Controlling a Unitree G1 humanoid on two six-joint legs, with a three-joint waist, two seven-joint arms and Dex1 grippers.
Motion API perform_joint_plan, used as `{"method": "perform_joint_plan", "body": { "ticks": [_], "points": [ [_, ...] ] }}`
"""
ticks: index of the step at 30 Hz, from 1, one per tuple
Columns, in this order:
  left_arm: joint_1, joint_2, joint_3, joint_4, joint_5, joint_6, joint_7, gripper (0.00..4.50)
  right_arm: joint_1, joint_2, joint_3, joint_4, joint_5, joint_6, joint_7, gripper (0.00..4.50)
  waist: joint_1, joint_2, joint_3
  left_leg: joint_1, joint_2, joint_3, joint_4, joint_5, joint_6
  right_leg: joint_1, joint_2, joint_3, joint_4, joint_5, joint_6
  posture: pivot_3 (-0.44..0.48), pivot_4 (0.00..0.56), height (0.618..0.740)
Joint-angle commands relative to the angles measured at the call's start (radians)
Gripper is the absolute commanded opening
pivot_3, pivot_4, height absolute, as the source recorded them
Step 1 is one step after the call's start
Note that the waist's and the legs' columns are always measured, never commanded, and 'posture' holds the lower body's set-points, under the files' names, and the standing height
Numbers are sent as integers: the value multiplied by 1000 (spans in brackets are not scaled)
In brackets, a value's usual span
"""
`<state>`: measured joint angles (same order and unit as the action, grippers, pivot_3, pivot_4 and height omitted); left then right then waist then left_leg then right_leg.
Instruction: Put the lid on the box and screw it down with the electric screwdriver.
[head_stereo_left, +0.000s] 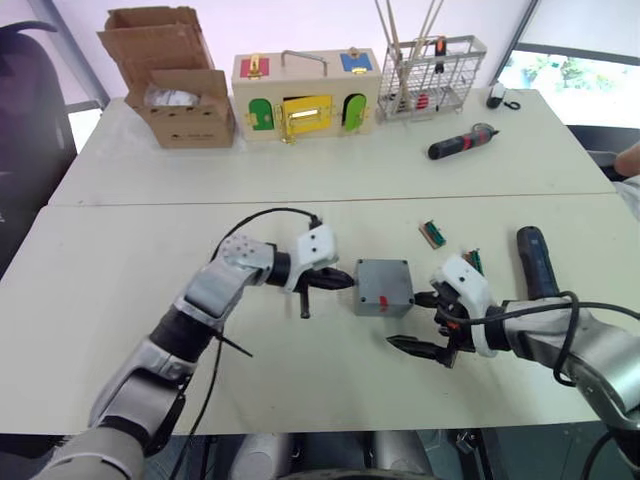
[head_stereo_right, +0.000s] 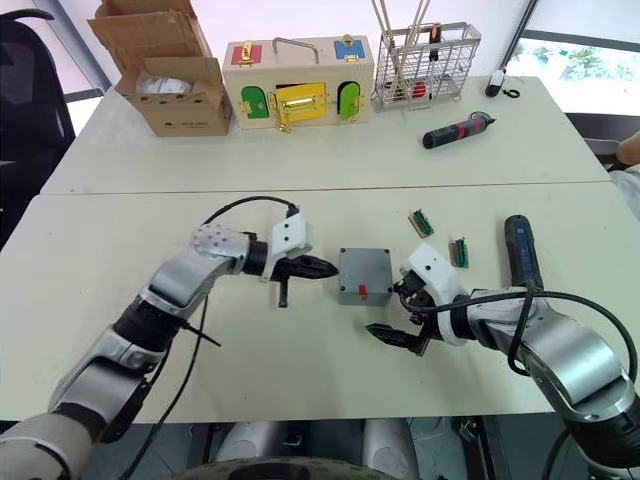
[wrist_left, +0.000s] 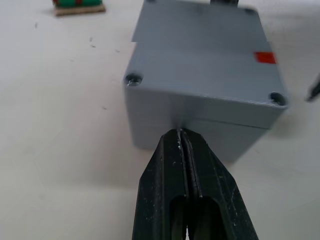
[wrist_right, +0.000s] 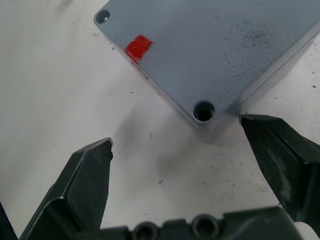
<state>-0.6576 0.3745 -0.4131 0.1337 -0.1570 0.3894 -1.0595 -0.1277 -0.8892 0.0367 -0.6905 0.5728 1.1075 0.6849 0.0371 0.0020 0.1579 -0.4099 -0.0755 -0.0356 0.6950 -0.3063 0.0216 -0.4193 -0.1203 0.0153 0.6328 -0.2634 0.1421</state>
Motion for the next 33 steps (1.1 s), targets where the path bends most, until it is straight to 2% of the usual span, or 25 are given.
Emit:
{"method": "perform_joint_plan", "body": {
  "ticks": [1,6,10,14,18,25,29,33],
  "points": [
    [-56,-55,16,82,30,-95,34,0,-4,27,12,-80,45,21,-11,4469,0,0,0,0,0,0,0,0,0,0,0,0,0,0,0,0,150,737],
    [-99,-104,33,163,48,-163,48,0,13,42,3,-124,60,54,-42,4469,2,0,0,0,0,0,0,0,0,0,0,0,0,0,0,0,150,737],
    [-115,-84,42,232,104,-218,83,0,44,-35,-82,-159,64,75,-30,4469,1,0,0,0,0,0,0,0,1,0,0,0,0,0,0,0,150,737],
    [-79,11,53,179,111,-205,28,0,85,-185,-152,-130,27,31,32,4469,-3,0,0,0,0,1,0,-1,1,0,0,0,0,0,0,0,150,737],
    [-32,73,43,63,73,-141,-55,0,51,-218,-82,-28,-82,-89,18,4469,-4,0,0,0,1,1,-1,-1,1,-1,0,0,0,0,0,0,150,737],
    [27,95,7,-109,28,9,-147,0,-88,-152,66,121,-172,-251,80,4469,1,-1,1,0,0,1,1,-1,1,0,0,0,0,0,0,0,150,737],
    [50,64,-34,-112,49,-8,-135,0,-102,-161,135,130,-205,-316,153,4469,0,-1,1,0,0,1,1,-1,1,0,0,0,0,0,0,0,150,737],
    [40,27,-27,-76,67,-23,-83,0,-85,-139,111,74,-150,-273,177,4469,0,-1,1,0,0,2,1,-1,2,0,0,0,0,0,0,0,150,737]
  ]
}}
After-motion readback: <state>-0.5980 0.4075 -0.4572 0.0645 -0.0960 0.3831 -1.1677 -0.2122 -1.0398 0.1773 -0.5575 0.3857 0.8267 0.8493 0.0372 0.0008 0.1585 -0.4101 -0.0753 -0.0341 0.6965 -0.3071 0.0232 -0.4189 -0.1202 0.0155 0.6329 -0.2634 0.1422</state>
